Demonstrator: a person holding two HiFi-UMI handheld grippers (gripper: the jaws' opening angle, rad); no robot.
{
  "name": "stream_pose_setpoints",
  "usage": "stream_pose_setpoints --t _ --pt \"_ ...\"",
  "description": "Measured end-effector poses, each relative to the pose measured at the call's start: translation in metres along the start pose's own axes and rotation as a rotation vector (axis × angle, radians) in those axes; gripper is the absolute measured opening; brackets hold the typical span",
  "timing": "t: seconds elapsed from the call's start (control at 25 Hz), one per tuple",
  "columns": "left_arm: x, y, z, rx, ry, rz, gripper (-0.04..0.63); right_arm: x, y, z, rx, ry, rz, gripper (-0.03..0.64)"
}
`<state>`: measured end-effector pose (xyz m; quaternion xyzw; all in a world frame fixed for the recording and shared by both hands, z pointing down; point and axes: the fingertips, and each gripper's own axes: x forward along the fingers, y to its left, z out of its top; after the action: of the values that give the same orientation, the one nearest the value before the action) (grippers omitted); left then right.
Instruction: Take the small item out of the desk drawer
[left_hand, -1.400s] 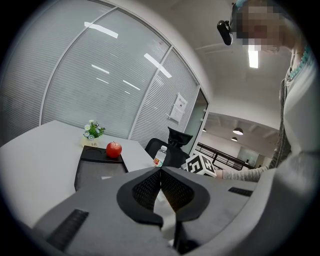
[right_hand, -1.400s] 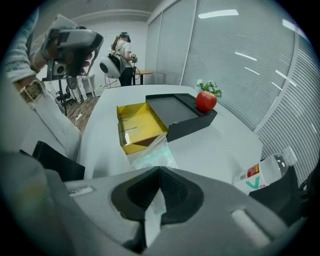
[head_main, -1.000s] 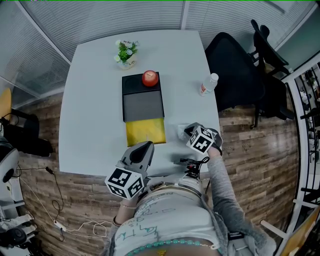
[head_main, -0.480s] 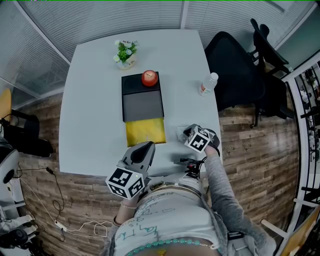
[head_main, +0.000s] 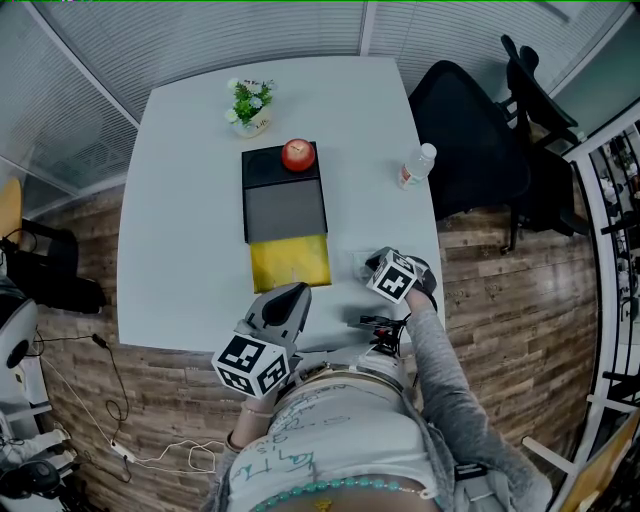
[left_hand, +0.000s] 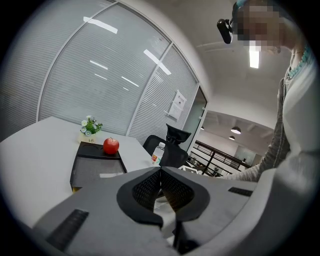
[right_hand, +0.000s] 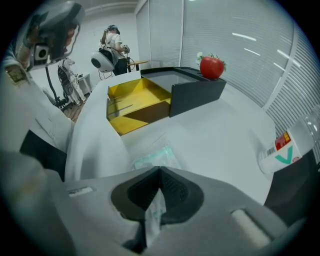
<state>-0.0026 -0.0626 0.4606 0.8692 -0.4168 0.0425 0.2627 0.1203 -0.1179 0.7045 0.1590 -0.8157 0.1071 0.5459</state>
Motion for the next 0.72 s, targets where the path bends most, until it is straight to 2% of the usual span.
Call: stream_pose_setpoints --t 0.2,0.72 --pt "0.0014 -0.0013 -0.002 -0.002 0.005 -0.008 -0.002 0.0025 -0.0015 -0.0001 0.038 -0.016 0.007 0.003" --pt "0.0091 -0.0059 -0.0045 0.0 0.029 -0.041 -0.002 0.004 -0.0042 0.0026 0.04 -0.018 0.014 0.003"
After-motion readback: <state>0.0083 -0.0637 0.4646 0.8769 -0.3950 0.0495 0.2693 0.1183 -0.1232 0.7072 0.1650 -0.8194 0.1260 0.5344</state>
